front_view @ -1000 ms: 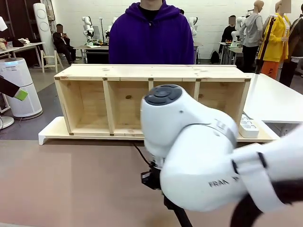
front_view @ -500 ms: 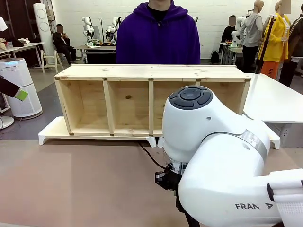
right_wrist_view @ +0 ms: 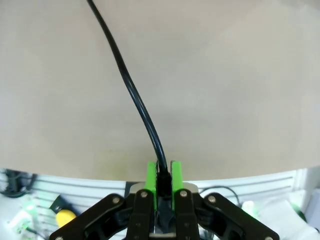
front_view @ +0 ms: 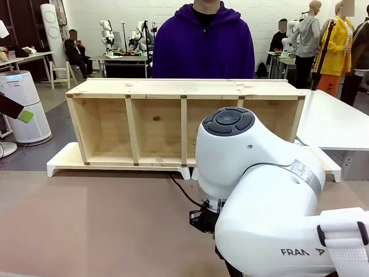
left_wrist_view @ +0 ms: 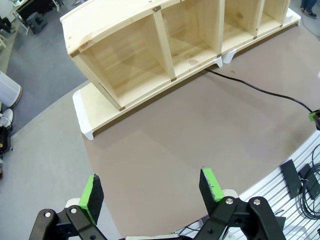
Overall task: Perform cable management.
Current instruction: Pull the grasped Power Cable to the location of the Power Strip.
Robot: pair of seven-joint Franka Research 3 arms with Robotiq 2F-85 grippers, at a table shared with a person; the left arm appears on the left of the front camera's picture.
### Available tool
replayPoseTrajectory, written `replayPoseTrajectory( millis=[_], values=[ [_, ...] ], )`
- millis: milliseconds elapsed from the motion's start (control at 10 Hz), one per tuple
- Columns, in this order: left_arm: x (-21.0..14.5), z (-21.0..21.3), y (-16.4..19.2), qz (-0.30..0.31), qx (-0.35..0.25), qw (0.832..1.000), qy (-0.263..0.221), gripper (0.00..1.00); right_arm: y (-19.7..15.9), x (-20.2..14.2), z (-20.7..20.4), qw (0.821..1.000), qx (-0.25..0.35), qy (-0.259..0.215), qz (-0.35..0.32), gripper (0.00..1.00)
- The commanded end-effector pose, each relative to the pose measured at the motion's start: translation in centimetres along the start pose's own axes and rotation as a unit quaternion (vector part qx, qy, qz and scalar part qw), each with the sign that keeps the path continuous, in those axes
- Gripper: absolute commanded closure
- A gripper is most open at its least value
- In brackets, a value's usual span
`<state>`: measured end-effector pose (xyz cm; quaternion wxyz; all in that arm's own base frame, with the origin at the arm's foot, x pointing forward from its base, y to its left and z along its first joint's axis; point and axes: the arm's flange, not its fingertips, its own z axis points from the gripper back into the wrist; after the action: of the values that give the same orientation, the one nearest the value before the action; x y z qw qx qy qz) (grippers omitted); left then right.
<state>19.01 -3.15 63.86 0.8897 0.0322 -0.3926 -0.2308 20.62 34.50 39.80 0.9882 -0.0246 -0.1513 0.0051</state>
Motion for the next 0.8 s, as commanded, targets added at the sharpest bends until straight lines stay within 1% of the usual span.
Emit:
replayPoseTrajectory(
  millis=[0, 100, 400, 600, 700],
  values=[
    [0.1, -0.1, 0.1, 0.004, 0.004, 1.0, -0.001, 0.0, -4.7, -0.1, 1.1, 0.999, 0.0, 0.004, -0.053, 0.86],
    [0.1, -0.1, 0.1, 0.004, 0.004, 1.0, -0.001, 0.0, -8.0, -0.7, 2.0, 0.996, -0.002, 0.001, -0.084, 0.86],
    [0.1, -0.1, 0.1, 0.004, 0.004, 1.0, -0.001, 0.0, -14.5, -2.0, 5.0, 0.988, -0.006, -0.013, -0.152, 0.86],
    [0.1, -0.1, 0.1, 0.004, 0.004, 1.0, -0.001, 0.0, -19.1, -2.2, 6.5, 0.978, -0.013, -0.025, -0.205, 0.86],
    [0.1, -0.1, 0.1, 0.004, 0.004, 1.0, -0.001, 0.0, -21.2, -2.0, 7.0, 0.975, -0.012, -0.028, -0.22, 0.86]
  ],
)
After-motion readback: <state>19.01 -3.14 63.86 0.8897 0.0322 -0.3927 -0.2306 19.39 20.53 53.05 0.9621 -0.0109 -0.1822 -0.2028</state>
